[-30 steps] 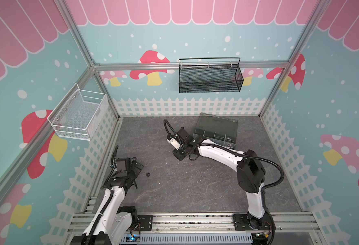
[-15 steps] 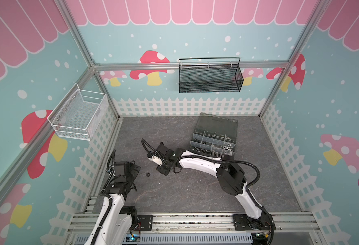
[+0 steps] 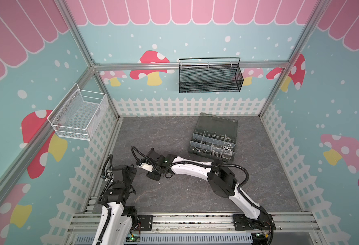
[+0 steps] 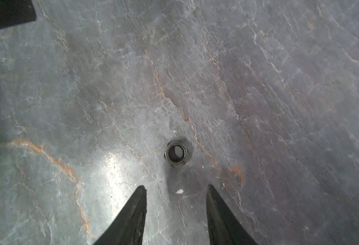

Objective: Sort the screws and nuts into containers
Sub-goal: 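Lower the right gripper and close it on the last black hex nut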

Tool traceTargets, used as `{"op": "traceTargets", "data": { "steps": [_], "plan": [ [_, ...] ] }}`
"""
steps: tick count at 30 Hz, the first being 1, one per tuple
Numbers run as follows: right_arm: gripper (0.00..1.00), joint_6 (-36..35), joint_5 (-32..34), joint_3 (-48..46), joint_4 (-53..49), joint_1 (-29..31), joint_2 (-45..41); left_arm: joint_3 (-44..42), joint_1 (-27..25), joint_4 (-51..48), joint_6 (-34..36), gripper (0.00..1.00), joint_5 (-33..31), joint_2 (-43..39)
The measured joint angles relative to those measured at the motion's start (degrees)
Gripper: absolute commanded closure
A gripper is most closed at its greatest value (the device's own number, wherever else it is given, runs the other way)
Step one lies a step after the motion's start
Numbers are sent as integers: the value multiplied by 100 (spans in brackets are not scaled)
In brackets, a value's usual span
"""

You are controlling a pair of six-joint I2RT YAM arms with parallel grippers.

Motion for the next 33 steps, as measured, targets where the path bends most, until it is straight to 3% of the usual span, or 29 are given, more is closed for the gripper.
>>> {"op": "traceTargets", "data": {
  "steps": [21,33],
  "plan": [
    [57,-120,-76,533,24,20,651,-2,2,-26,-50,0,2,85],
    [67,-59,-17,750,17,-9,793,-4,17,-22,-50,0,26,170]
  ]
}}
